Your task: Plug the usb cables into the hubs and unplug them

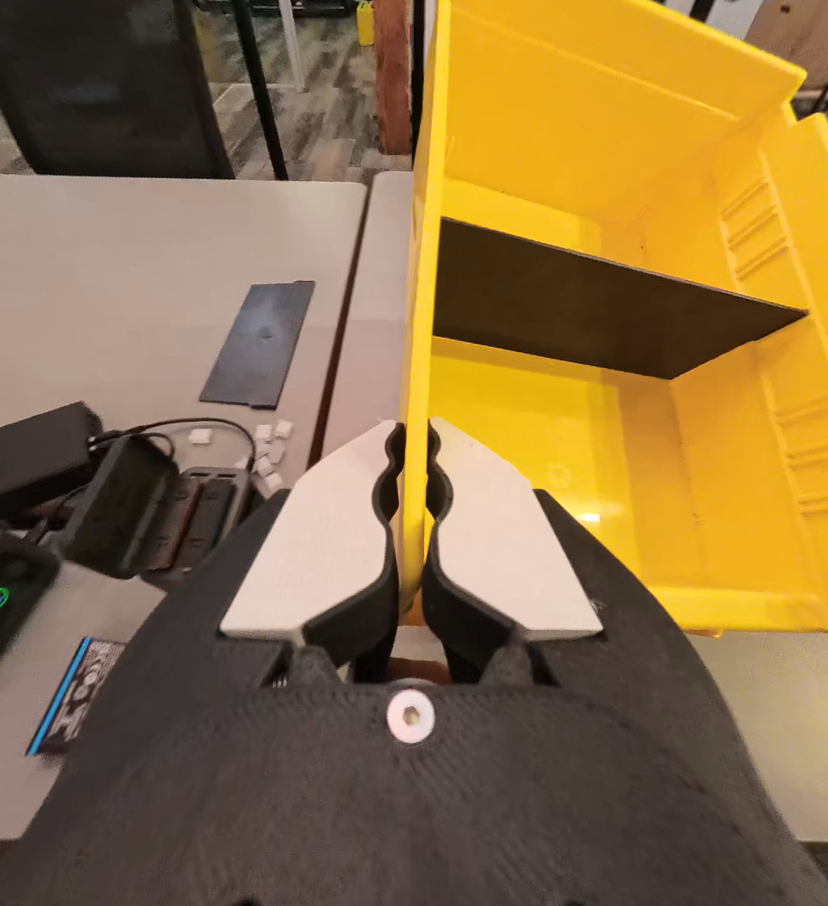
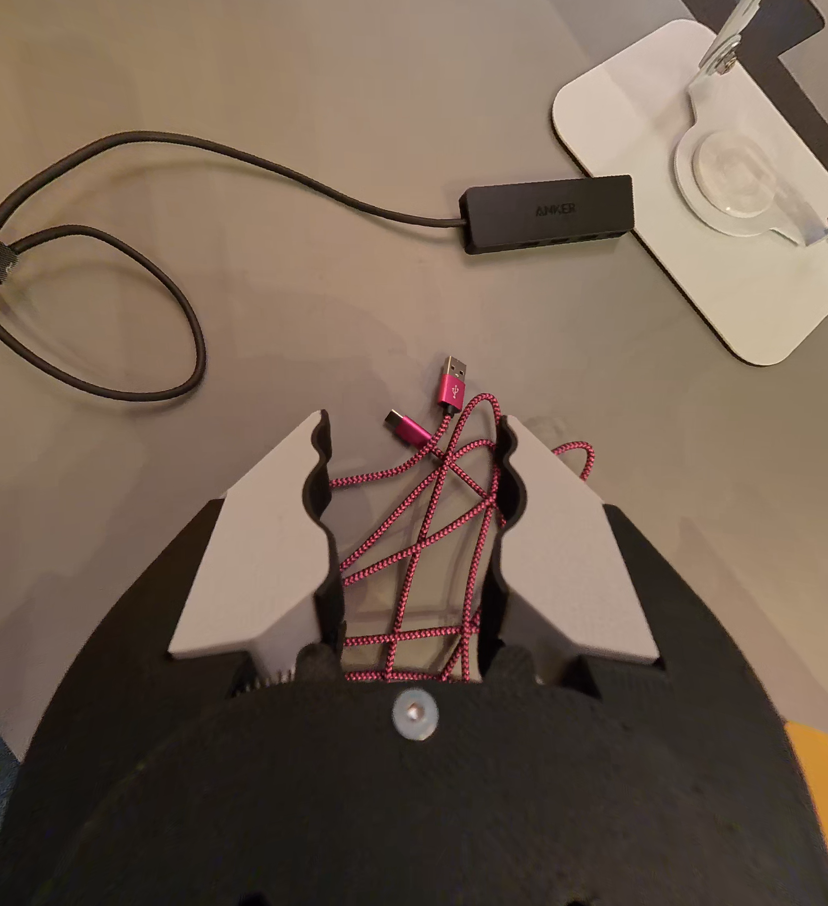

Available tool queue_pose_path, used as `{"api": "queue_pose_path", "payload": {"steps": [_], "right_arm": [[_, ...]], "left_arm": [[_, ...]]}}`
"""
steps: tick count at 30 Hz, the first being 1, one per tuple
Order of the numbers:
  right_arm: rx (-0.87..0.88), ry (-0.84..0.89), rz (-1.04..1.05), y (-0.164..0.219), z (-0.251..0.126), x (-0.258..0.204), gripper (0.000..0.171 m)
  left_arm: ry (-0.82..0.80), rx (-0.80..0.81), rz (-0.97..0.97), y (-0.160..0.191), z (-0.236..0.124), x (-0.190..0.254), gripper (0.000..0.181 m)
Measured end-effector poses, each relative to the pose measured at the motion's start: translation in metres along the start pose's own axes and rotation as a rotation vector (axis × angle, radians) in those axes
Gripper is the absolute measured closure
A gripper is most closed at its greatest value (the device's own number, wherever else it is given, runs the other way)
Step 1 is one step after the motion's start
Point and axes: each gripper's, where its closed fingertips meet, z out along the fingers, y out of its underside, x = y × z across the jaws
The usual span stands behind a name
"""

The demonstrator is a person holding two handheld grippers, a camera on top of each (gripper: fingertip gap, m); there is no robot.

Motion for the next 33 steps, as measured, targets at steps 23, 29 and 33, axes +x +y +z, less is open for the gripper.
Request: {"api": "queue_pose_path", "payload": {"steps": [23,29,33], "right_arm": [[0.055,-0.079,0.002,0.002,-0.017,-0.039,0.098],[0.084,-0.090,-0.009,0.000,-0.022,-0.045,0.098],[0.113,-0.108,0.000,-0.001,-0.027,-0.048,0.100]], "left_arm": [[0.083,-0.272,-0.214,0.066,0.048,0.004,0.175],[0.104,-0.222,-0.205,0.059,0.049,0.012,0.170],[0.102,-0.161,-0.223,0.042,0.043,0.010,0.151]]}}
